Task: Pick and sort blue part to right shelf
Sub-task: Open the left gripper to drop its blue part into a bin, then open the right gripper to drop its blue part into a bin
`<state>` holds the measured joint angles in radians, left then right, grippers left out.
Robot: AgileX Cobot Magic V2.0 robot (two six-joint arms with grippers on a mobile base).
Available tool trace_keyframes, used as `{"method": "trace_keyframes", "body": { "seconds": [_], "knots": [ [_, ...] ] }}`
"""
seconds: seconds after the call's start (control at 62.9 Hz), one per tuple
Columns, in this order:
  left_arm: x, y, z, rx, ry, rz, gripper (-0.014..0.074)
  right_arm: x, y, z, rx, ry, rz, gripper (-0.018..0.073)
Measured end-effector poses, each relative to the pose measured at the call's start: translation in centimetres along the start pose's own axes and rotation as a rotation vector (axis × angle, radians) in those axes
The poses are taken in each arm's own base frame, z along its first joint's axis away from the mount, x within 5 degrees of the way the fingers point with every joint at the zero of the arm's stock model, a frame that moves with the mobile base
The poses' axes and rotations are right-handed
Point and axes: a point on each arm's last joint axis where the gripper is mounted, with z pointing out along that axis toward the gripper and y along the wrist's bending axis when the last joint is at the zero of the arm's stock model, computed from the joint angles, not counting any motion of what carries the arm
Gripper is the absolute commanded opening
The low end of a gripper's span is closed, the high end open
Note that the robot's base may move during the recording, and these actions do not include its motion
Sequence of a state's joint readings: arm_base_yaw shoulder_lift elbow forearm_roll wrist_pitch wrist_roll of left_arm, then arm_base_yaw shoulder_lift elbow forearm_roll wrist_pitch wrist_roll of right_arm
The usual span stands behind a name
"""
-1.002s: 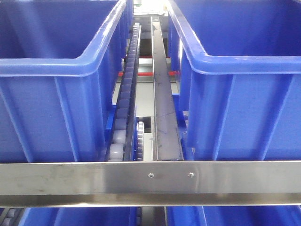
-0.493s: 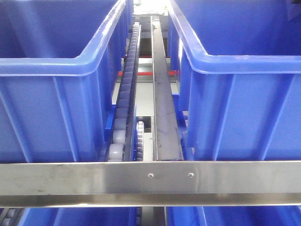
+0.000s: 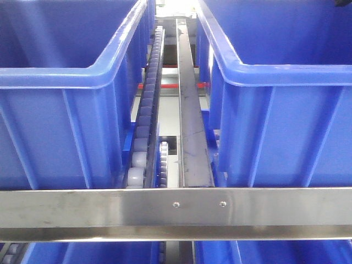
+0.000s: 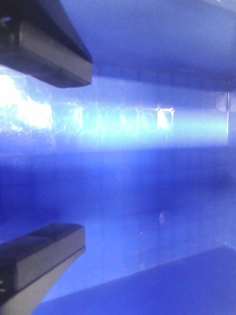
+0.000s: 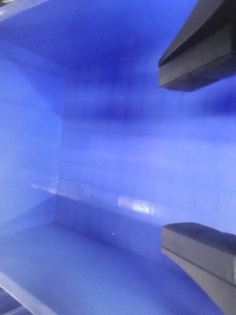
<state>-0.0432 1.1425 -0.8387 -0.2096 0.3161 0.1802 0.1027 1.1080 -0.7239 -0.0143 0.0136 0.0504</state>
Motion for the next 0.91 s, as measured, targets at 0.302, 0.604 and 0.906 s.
{"method": "trace_keyframes", "body": {
  "seconds": [0.302,0.604,0.906],
  "knots": [
    [-1.0,-0.1,-0.5,0.005,-0.021,0.001,0.0135,-0.8,0.0,-1.2,-0.001,-0.044,0.0,0.0041],
    [-1.4,-0.1,-1.1,0.001,-0.055,0.001,0.0134,-1.0,0.0,-1.7,0.0,-0.055,0.015,0.0055],
    [-0.5,1.1,-5.8,-0.068,-0.207,-0.021,0.0134,-1.1,-1.5,-5.1,0.072,-0.103,0.035,0.0055]
  ]
}}
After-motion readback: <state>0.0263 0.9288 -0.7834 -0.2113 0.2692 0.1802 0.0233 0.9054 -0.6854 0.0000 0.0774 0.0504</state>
